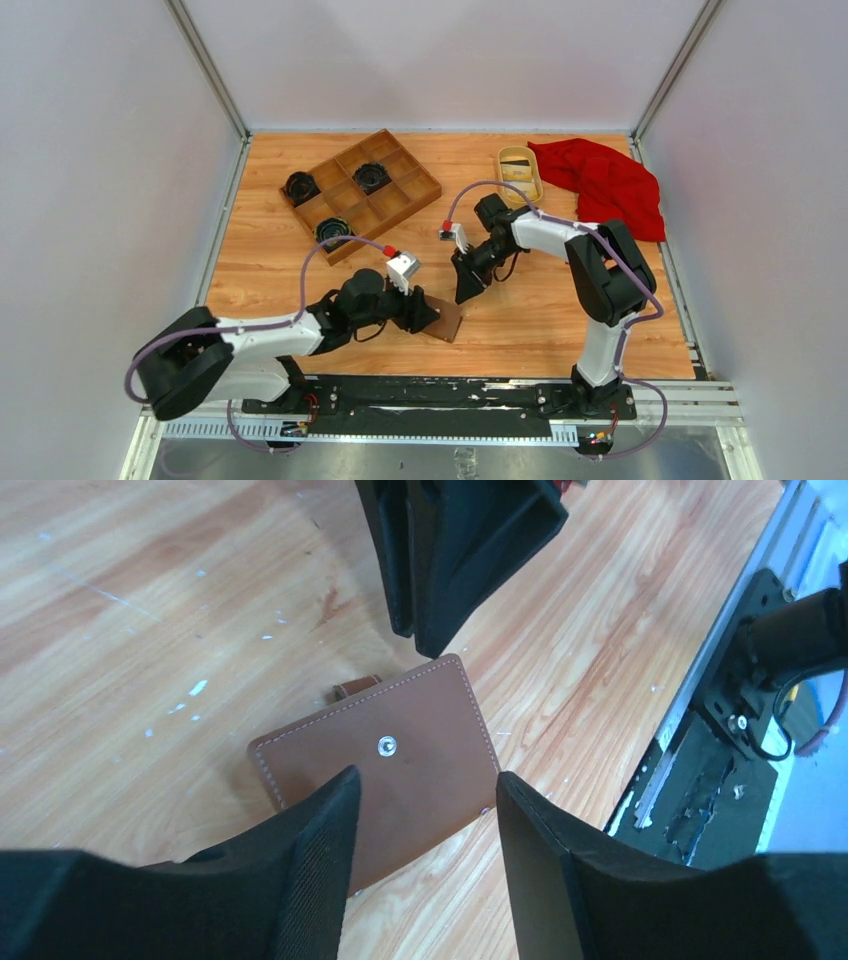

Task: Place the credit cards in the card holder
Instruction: Close the card holder at the center of the board.

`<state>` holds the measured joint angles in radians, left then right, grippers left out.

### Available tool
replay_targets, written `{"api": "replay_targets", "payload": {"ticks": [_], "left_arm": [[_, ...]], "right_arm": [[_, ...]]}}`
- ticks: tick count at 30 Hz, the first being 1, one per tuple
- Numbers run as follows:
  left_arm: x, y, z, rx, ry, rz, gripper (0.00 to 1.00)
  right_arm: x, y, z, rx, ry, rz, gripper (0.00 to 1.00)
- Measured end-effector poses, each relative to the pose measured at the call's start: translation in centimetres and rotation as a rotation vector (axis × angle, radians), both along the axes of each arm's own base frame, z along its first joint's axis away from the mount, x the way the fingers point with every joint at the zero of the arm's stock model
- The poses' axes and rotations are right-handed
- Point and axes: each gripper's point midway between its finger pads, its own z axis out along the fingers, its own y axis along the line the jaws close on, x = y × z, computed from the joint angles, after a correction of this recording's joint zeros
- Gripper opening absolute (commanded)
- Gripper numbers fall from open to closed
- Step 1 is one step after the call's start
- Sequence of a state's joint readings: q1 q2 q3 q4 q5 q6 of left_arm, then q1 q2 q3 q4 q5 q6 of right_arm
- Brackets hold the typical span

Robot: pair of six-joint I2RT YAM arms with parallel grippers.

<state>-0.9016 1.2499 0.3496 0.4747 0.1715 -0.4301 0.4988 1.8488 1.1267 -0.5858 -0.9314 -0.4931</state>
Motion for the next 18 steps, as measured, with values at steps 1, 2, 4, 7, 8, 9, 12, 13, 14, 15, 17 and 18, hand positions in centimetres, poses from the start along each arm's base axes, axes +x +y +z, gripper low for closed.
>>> {"api": "replay_targets", "payload": {"ticks": [1, 2, 4, 7, 8, 9, 12, 13, 14, 15, 17, 18], "left_arm": [[0.1, 0.5, 0.5, -0.015, -0.018, 0.015, 0.69], [0.0, 0.9, 1.0, -0.028, -0.035, 0.03, 0.74], [0.0, 1.9, 1.5, -0.052, -0.054, 0.068, 0.85], [0.0, 3.5, 1.4, -0.077, -0.054, 0.141, 0.86], [0.0, 4.0, 1.0, -0.08, -0.042, 0.166, 0.86], [-0.1, 4.3, 0.6, -0.075, -0.03, 0.181, 0.86], [-0.3, 4.9, -0.7, -0.061, 0.029, 0.224, 0.85], [-0.4, 5.0, -1.0, -0.058, 0.045, 0.235, 0.84], [-0.4, 5.1, -1.4, -0.055, 0.064, 0.247, 0.82], [-0.4, 5.2, -1.7, -0.05, 0.081, 0.26, 0.8], [-0.3, 5.6, -2.3, -0.036, 0.11, 0.292, 0.74], [-0.3, 5.8, -2.6, -0.027, 0.121, 0.307, 0.73]], "right_arm": [[-0.1, 0.1, 0.0, -0.004, 0.0, 0.003, 0.24], [-0.1, 0.1, -0.2, -0.015, -0.005, 0.002, 0.22], [0.3, -0.1, -0.5, -0.043, -0.021, -0.012, 0.18], [1.0, -0.4, -1.2, -0.095, -0.05, -0.04, 0.14], [1.2, -0.4, -1.3, -0.105, -0.058, -0.045, 0.13], [1.2, -0.4, -1.4, -0.11, -0.061, -0.045, 0.11], [0.3, 0.4, -1.4, -0.112, -0.064, -0.011, 0.08], [-0.2, 0.7, -1.3, -0.107, -0.064, 0.007, 0.08], [-0.9, 1.3, -1.2, -0.098, -0.062, 0.036, 0.08], [-1.5, 1.8, -1.1, -0.089, -0.062, 0.061, 0.08], [-3.3, 3.0, -0.5, -0.061, -0.063, 0.126, 0.08], [-4.1, 3.5, -0.1, -0.047, -0.063, 0.152, 0.08]]}}
